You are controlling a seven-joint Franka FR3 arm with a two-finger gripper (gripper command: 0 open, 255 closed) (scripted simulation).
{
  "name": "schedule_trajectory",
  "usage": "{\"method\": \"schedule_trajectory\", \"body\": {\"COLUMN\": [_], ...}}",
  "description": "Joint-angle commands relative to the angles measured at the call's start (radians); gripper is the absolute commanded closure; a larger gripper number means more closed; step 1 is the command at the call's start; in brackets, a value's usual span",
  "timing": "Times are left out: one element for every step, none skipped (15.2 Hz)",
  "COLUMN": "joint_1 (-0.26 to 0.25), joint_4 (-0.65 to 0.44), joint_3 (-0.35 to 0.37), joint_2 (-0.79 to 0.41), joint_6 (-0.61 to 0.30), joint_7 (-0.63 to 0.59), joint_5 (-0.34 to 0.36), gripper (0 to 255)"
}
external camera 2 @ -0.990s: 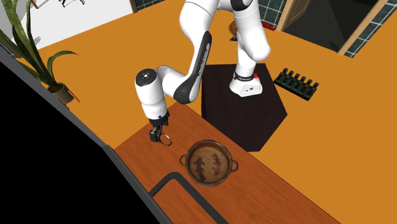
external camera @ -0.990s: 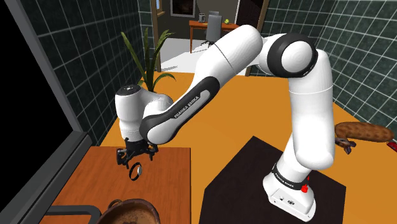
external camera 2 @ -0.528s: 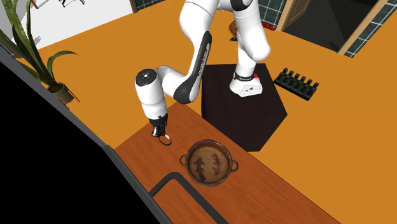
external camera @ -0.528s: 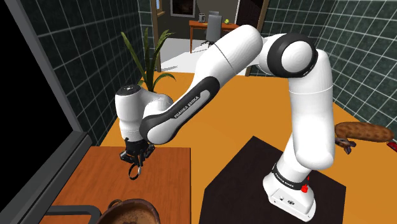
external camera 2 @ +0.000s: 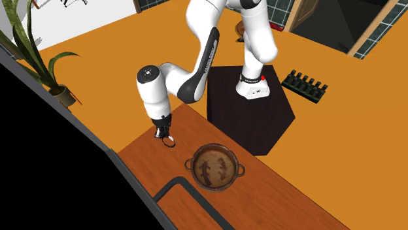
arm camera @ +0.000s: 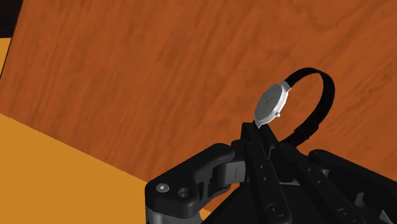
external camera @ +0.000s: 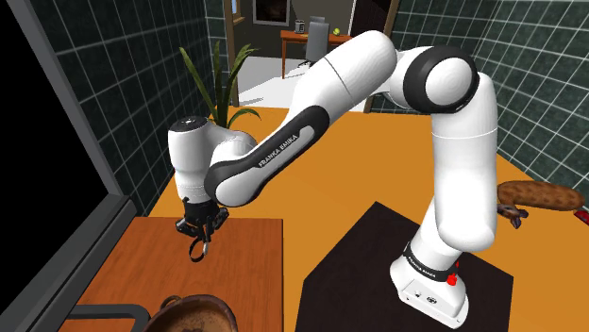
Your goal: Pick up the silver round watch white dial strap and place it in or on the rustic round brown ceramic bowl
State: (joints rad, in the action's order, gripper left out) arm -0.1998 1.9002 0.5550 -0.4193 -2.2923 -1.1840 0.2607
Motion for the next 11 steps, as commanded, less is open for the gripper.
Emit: {"method": "schedule_trajectory", "body": {"joint_1": [0.006,0.008,0.01,0.013,0.015,0.017,0.019,0.021,0.022,0.024,0.026], "joint_4": [-0.006,-0.009,-0.013,-0.018,-0.022,-0.027,-0.032,-0.037,-0.042,-0.048,-0.054], "joint_3": [0.007,0.01,0.014,0.016,0.019,0.022,0.025,0.027,0.03,0.032,0.034], "joint_2": [0.017,0.025,0.032,0.04,0.047,0.054,0.061,0.068,0.075,0.081,0.088], "joint_6": [0.021,0.031,0.042,0.052,0.063,0.074,0.085,0.096,0.107,0.118,0.129], "joint_7": [0.008,0.011,0.015,0.018,0.022,0.025,0.028,0.031,0.034,0.037,0.04], "joint_5": [-0.012,-0.018,-0.024,-0.029,-0.035,-0.04,-0.046,-0.051,-0.056,-0.061,-0.066], "gripper": [255,255,255,255,255,255,255,255,255,255,255]}}
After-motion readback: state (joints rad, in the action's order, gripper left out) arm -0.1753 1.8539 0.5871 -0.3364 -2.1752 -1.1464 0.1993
